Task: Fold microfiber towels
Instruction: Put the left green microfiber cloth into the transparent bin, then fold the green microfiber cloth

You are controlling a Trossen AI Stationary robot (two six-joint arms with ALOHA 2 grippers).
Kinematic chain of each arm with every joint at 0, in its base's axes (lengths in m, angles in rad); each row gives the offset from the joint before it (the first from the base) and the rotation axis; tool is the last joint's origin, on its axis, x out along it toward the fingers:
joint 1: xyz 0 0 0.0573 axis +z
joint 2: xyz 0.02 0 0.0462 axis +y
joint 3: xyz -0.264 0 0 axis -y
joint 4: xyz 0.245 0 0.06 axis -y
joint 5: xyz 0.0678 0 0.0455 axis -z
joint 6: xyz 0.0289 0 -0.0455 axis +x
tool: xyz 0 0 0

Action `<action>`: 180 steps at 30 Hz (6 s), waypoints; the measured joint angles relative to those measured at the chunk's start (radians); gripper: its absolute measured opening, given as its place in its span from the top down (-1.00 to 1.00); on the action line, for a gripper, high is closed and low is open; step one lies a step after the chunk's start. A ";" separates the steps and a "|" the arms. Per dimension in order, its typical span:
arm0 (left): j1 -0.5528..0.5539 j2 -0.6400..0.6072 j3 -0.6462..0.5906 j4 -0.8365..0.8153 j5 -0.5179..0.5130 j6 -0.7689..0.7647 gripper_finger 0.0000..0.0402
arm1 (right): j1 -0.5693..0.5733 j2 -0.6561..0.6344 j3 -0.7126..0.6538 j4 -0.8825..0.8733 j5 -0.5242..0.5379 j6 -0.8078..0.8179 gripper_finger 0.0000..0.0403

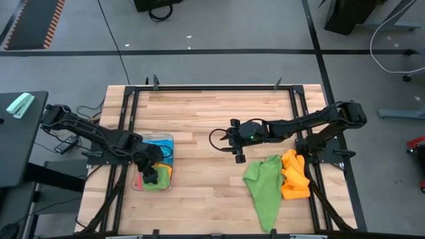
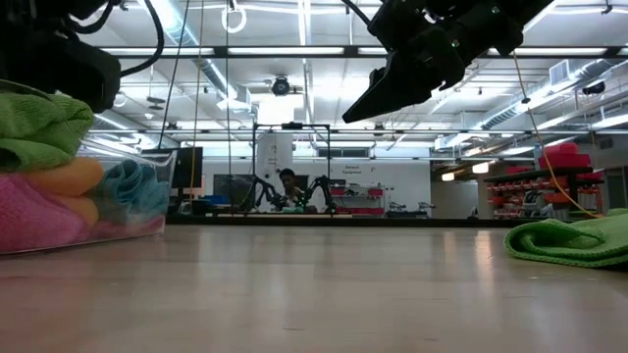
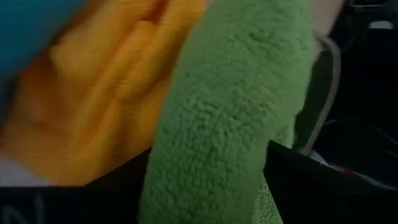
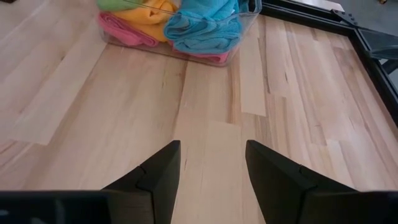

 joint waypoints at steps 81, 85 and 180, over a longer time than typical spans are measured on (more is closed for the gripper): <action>-0.089 0.293 0.264 -0.373 -0.363 0.316 -0.43 | 0.000 0.000 0.000 -0.001 0.000 0.015 0.06; -0.089 0.326 0.315 -0.476 -0.371 0.315 -0.43 | 0.000 0.000 0.000 0.000 0.000 0.015 0.06; 0.068 0.557 0.695 0.003 -0.986 0.859 0.19 | 0.027 0.000 0.000 -0.280 0.079 0.190 0.27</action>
